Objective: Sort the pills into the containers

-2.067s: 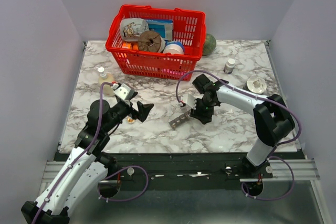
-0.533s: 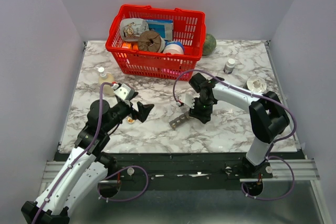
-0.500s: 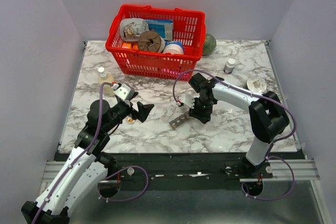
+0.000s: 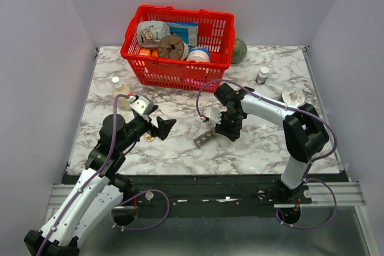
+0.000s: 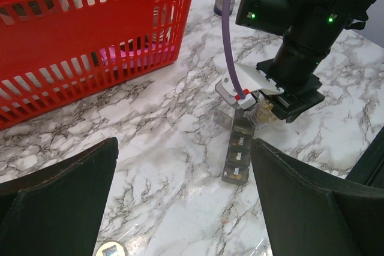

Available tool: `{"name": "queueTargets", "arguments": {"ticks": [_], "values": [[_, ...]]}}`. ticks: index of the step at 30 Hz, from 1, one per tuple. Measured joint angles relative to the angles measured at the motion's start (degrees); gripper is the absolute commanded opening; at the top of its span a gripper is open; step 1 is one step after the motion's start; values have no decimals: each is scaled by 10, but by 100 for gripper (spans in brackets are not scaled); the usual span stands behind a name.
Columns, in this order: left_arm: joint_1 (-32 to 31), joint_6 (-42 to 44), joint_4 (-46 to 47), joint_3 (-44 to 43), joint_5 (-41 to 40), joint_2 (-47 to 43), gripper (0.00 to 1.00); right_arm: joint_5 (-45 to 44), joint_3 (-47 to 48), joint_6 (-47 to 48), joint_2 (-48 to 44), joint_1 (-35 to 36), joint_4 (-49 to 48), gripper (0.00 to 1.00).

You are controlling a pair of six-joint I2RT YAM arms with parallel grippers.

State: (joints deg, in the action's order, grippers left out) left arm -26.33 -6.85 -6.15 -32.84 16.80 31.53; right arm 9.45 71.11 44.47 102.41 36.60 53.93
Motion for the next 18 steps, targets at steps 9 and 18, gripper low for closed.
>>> {"name": "queueTargets", "arguments": {"ticks": [9,18], "values": [[0,0,0,0,2,0,99,-5,12,-1,6,3,10,1],[0,0,0,0,4,0,99,-10,20,-2,17,6,18,0]]}}
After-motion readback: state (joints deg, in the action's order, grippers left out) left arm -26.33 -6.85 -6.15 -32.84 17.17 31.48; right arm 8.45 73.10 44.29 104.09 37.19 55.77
